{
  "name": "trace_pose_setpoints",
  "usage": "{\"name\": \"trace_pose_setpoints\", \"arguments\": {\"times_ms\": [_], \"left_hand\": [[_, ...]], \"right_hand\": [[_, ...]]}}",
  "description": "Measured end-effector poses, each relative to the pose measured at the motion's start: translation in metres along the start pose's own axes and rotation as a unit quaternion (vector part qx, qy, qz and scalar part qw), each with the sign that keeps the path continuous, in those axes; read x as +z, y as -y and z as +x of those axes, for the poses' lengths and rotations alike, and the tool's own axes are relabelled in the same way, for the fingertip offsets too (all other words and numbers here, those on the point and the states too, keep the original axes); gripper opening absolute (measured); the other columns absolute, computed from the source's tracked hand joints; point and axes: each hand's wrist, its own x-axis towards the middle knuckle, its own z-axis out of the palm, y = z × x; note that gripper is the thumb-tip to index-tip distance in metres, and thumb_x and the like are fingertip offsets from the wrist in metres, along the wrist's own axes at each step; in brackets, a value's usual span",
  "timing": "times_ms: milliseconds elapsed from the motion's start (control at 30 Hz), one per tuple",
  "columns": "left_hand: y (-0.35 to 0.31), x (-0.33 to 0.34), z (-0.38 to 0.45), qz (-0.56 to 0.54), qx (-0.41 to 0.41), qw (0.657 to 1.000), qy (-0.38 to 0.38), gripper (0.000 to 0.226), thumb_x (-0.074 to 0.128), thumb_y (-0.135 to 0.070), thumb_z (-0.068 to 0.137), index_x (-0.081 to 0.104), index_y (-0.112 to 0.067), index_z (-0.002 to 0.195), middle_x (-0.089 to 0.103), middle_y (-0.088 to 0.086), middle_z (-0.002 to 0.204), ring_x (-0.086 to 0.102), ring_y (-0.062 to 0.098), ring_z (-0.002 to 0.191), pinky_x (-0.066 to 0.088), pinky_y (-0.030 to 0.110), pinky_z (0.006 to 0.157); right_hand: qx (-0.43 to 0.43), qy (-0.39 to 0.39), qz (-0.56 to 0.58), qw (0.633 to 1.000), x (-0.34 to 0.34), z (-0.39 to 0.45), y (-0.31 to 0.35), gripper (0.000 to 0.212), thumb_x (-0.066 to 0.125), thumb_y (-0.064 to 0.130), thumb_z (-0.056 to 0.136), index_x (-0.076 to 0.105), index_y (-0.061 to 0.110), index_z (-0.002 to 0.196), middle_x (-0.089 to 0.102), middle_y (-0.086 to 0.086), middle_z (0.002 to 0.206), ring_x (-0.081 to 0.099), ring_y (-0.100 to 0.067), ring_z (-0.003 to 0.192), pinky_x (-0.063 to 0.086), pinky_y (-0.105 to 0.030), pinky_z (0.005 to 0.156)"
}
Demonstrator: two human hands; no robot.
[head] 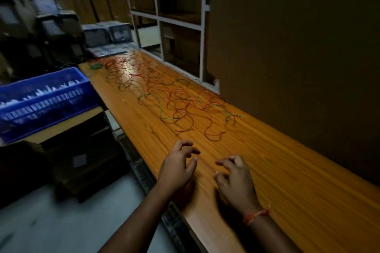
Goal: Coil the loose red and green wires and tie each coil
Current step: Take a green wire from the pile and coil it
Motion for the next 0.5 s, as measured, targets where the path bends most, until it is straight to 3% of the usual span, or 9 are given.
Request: {"name": "trace_pose_setpoints", "arguments": {"times_ms": [233,400,500], "left_hand": [[0.047,-0.006,0.031,-0.015,-0.045,0.999,-0.011,0.017,0.067,-0.023,0.094,0.073,-0.031,0.109,0.053,-0.009,0.130,0.064,-0.003,0.092,0.053,0.031,0.088],[0.070,-0.013,0.056,0.022,-0.062,0.998,-0.007,0.019,0.067,-0.015,0.092,0.074,-0.027,0.105,0.052,-0.009,0.130,0.063,-0.005,0.090,0.043,0.007,0.081],[0.089,-0.021,0.077,0.079,-0.073,0.994,0.013,0.020,0.063,-0.012,0.088,0.074,-0.026,0.097,0.049,-0.007,0.143,0.065,0.004,0.092,0.047,0.020,0.084]], "right_hand": [[-0.021,0.054,0.034,0.998,0.023,0.040,0.006,0.026,0.070,0.021,0.087,0.072,0.028,0.112,0.048,0.009,0.115,0.054,-0.009,0.113,0.049,-0.032,0.102],[-0.035,0.054,0.073,0.995,0.042,0.066,0.010,0.023,0.070,0.019,0.086,0.073,0.028,0.107,0.050,0.012,0.110,0.056,-0.006,0.105,0.052,-0.033,0.097],[-0.042,0.068,0.084,0.993,0.054,0.073,0.018,0.023,0.069,0.020,0.087,0.071,0.032,0.107,0.048,0.016,0.112,0.052,0.003,0.107,0.049,-0.023,0.096]]}}
